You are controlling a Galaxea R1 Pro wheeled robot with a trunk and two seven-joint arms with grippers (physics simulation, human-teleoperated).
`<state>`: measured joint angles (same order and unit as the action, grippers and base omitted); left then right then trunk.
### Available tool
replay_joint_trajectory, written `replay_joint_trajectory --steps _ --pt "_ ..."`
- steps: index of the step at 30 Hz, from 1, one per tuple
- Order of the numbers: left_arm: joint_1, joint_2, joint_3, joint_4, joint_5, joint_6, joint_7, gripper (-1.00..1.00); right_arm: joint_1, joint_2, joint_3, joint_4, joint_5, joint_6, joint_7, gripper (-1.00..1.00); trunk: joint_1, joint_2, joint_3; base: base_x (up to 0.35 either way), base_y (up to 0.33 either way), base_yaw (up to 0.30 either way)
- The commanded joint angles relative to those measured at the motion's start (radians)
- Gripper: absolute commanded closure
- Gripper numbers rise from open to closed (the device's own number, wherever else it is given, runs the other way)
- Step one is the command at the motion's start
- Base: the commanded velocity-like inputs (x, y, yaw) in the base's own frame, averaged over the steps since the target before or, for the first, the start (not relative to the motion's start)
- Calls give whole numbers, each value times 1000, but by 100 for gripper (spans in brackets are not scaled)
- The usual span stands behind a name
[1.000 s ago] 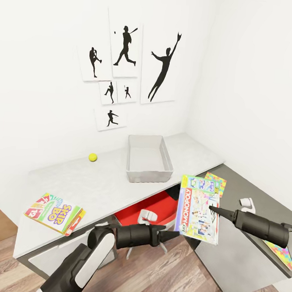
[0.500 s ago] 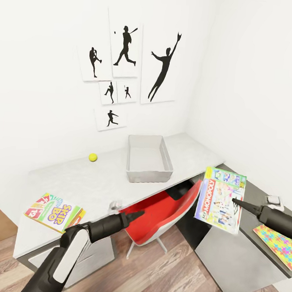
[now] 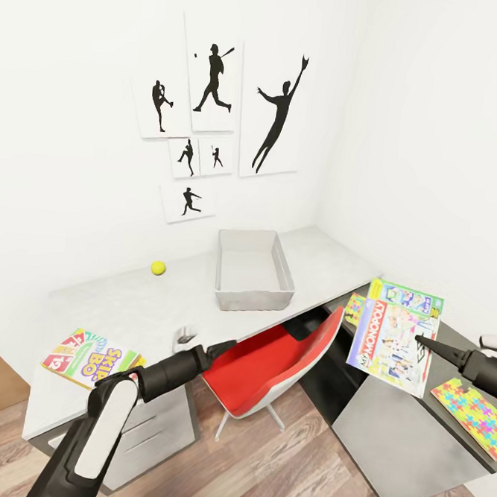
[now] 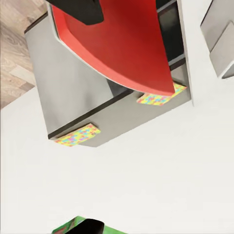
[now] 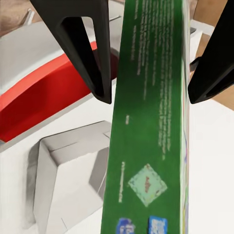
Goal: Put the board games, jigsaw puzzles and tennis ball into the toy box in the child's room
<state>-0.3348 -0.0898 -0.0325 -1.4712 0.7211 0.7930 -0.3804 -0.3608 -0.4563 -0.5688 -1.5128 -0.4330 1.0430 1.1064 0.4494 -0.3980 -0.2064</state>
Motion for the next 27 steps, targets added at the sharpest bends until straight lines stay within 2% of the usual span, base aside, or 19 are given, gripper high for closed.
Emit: replay_joint_trajectory --steps 1,3,8,12,17,24,27 --pt "0 -2 -11 -13 3 10 1 -100 -1 0 -2 0 1 4 7 100 1 -2 -2 0 0 0" --pt "3 -5 -32 -31 6 17 3 -100 0 1 -6 -1 0 4 9 100 1 -2 -2 0 0 0" --pt "7 -8 -59 -48 7 23 10 -100 1 1 -8 -11 -2 4 11 100 1 -2 -2 0 0 0" --pt "9 -10 -70 -53 8 26 25 -100 1 2 -10 -37 -2 4 11 100 1 -2 -2 0 0 3" --pt "11 -10 -76 -57 10 29 37 -100 2 2 -11 -60 0 4 9 100 1 -2 -1 0 0 86" --pt "13 -11 -79 -56 11 33 45 -100 -3 1 -8 -64 4 4 2 100 1 -2 1 0 0 216" --pt "9 -9 -75 -51 8 36 55 -100 -7 -3 -7 -56 4 4 -29 100 1 -2 2 0 0 262"
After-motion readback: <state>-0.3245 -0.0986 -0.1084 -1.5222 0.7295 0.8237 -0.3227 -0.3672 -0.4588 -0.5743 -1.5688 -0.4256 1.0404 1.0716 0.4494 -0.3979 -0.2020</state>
